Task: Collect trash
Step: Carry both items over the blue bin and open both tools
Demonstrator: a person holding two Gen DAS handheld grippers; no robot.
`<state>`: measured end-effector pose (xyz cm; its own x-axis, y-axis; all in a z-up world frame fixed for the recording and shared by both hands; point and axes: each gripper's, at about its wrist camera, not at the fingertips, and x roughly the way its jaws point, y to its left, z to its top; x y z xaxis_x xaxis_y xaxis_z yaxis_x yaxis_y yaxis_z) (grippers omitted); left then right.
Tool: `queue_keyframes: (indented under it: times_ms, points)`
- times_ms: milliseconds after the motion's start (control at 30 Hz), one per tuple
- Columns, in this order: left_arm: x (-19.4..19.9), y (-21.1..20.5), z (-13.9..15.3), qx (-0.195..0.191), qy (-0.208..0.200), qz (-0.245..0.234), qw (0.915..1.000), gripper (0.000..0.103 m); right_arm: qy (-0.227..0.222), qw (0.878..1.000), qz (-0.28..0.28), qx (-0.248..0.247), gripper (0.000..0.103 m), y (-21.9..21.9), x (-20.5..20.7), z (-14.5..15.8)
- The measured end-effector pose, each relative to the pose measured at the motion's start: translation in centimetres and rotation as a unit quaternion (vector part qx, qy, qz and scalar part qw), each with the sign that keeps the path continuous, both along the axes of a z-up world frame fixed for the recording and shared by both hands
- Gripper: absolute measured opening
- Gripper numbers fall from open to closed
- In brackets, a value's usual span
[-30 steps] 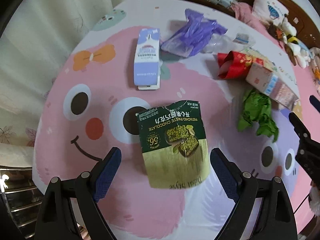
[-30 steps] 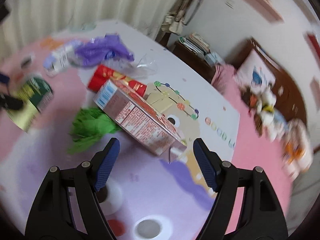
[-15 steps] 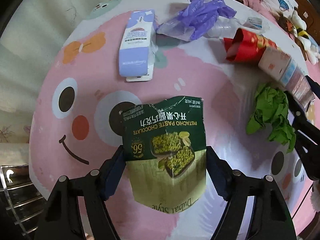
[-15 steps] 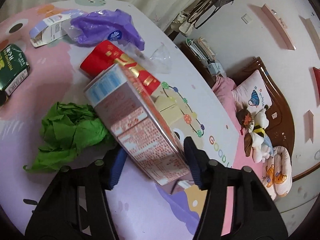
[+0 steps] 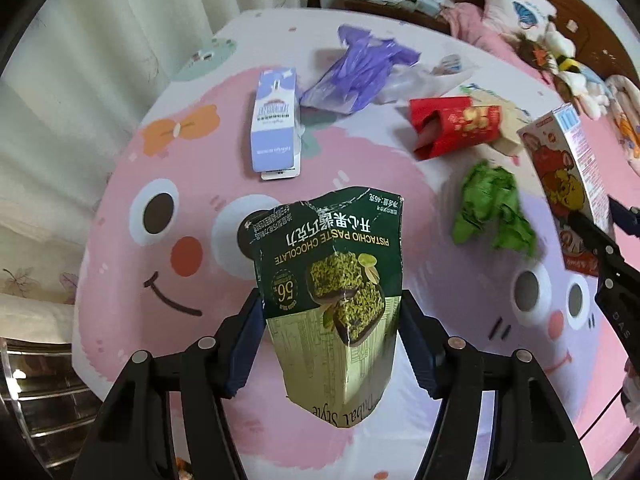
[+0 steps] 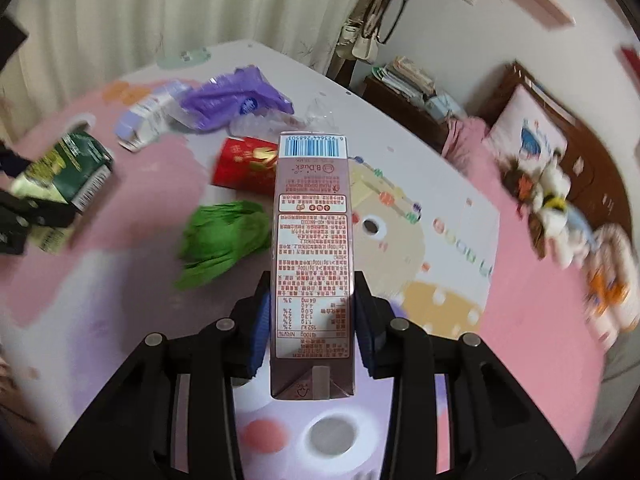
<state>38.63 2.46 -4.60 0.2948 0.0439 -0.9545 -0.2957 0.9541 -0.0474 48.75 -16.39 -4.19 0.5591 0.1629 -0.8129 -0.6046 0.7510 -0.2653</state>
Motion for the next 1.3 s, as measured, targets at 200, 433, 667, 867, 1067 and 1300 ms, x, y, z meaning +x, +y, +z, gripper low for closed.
queue_keyframes:
  times_ms: [200, 433, 667, 867, 1067, 1300]
  points:
    - [-4.2, 0.4, 3.5, -0.005, -0.033, -0.023, 0.9992, 0.064, 0.064, 0.993, -0.049, 0.085, 0.033, -0.7, -6.0, 2.9]
    - [-10.4, 1.5, 5.4, -0.006, -0.057, -0.048, 0.9972, 0.064, 0.082, 0.988, -0.064, 0.112, 0.033, 1.0, -12.7, 4.7]
    - [-17.8, 3.7, 7.4, 0.005, -0.082, -0.093, 0.9922, 0.064, 0.077, 0.984, -0.089, 0.136, 0.033, 4.1, -21.4, 5.8]
    - [-24.9, 6.2, 8.1, 0.008, -0.102, -0.124, 0.9869, 0.064, 0.087, 0.979, -0.114, 0.145, 0.033, 7.1, -29.5, 5.3]
    - [-31.7, 8.1, 6.7, -0.004, -0.095, -0.155, 0.9833, 0.064, 0.100, 0.974, -0.143, 0.145, 0.033, 9.0, -37.3, 3.7]
    - [-36.8, 8.3, 3.5, -0.013, -0.061, -0.190, 0.9799, 0.064, 0.133, 0.964, -0.182, 0.139, 0.033, 9.8, -43.8, 1.1]
